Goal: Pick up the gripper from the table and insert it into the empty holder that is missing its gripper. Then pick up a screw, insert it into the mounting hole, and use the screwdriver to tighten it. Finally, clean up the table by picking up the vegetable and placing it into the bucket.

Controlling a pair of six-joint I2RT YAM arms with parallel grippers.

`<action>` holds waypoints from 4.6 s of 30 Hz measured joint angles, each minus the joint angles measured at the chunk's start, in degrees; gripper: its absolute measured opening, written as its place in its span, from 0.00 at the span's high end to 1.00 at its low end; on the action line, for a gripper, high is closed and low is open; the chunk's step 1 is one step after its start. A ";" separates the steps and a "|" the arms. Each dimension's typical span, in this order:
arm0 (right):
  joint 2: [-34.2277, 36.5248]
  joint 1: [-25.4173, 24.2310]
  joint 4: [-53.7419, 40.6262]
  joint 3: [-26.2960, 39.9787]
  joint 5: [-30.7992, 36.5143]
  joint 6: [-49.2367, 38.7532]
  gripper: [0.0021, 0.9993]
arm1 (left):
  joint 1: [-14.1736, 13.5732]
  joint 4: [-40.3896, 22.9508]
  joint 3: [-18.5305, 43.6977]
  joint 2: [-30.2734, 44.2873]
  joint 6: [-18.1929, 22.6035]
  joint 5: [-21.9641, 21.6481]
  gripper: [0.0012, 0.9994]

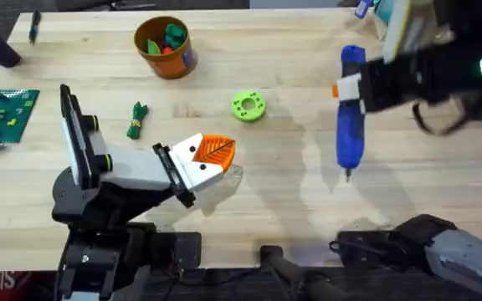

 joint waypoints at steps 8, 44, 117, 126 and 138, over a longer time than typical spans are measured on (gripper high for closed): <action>-16.32 2.49 17.06 -16.09 0.09 5.39 0.99 | 0.00 0.01 0.00 0.00 0.00 0.00 0.98; 2.93 28.11 88.36 -19.66 -27.03 -9.89 0.99 | 0.00 0.00 0.00 0.00 0.00 0.00 0.98; 7.65 31.07 94.41 -19.69 -28.73 -17.48 0.99 | 0.00 0.00 0.00 0.00 0.00 0.04 0.98; 7.62 30.46 112.01 -19.56 -28.97 -17.71 0.99 | 0.00 0.00 0.00 0.02 0.00 0.04 0.98; 7.71 20.72 78.78 -13.79 -29.07 -27.67 0.99 | 0.00 0.02 0.00 0.00 0.00 -0.02 0.98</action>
